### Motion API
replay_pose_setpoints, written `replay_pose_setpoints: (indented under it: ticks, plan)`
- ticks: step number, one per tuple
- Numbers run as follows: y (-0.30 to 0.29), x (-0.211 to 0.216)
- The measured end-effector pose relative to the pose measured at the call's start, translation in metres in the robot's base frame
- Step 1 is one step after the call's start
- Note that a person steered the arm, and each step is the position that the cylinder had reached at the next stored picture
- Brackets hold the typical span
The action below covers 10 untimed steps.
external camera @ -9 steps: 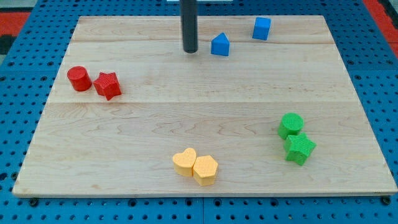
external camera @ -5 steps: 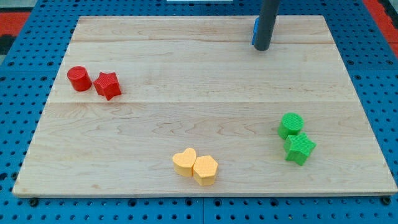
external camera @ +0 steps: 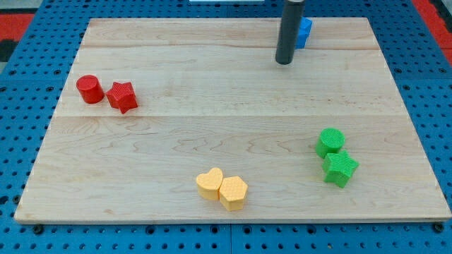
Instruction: Slightly move the yellow blocks towards the red blocks
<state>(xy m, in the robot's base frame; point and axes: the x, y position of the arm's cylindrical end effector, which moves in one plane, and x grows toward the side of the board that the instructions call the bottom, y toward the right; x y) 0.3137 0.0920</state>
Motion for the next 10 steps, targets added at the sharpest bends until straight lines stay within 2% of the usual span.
replay_pose_setpoints:
  ticks: [2,3,4,5,6,7,8,9,10]
  plan:
    - [-0.001,0.000]
    - [-0.001,0.061]
    - [-0.009,0.169]
    - [0.021,0.223]
    - [-0.026,0.268]
    - [-0.004,0.277]
    - [-0.022,0.304]
    - [-0.055,0.293]
    - [-0.102,0.233]
